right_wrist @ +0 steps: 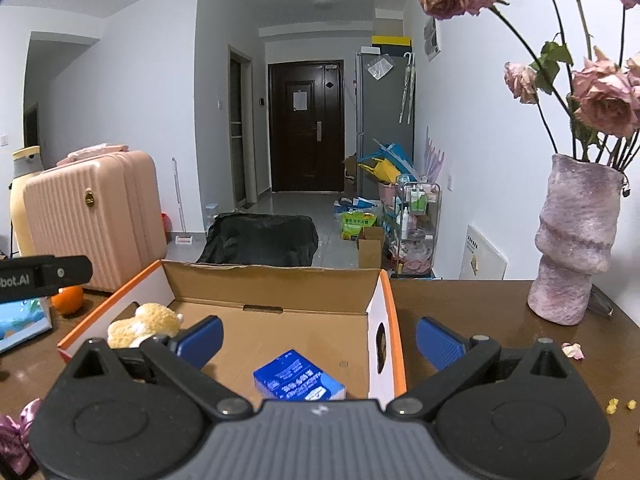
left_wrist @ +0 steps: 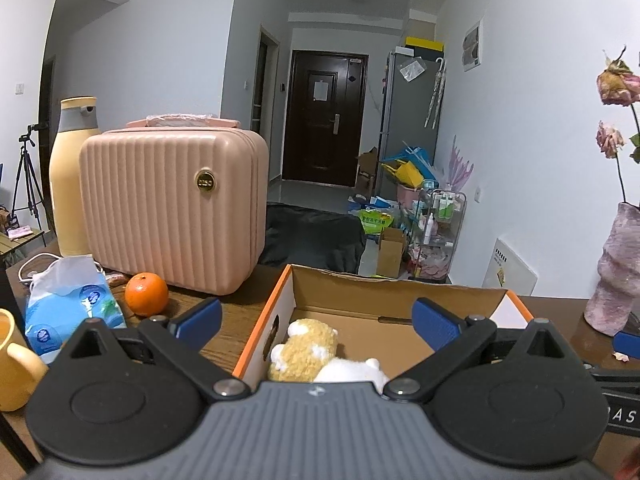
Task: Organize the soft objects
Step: 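Lift both open tools up out of the cardboard box, then move both tools back toward the remaining soft items on the table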
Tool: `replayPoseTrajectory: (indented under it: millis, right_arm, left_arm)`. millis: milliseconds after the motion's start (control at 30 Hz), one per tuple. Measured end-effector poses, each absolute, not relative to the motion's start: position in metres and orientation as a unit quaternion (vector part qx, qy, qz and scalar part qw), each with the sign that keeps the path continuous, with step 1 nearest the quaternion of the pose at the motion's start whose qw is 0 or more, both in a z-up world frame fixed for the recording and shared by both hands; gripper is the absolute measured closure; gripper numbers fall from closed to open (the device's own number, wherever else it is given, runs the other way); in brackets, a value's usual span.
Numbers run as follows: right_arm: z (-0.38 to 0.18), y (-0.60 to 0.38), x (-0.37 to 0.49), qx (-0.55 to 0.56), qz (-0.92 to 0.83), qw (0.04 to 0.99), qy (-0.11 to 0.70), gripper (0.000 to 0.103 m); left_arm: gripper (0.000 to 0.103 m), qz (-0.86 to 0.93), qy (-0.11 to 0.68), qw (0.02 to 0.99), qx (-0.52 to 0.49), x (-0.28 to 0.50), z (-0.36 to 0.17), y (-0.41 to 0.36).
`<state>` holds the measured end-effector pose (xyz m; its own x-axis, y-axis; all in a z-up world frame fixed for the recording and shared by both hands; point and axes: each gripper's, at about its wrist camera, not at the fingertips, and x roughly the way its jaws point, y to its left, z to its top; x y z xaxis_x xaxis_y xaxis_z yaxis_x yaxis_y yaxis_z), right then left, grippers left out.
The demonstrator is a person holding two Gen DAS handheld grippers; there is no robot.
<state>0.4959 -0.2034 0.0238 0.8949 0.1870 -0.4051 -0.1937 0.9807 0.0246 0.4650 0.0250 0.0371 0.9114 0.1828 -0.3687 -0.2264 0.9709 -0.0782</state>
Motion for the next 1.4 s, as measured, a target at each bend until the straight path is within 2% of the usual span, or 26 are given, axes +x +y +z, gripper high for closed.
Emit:
replayPoseTrajectory:
  millis: [1400]
  right_arm:
    - [0.027,-0.215,0.309,-0.021,0.090,0.976,0.196,0.000]
  left_arm:
    - [0.000,0.062,0.181,0.981,-0.032,0.281,0.033,0.011]
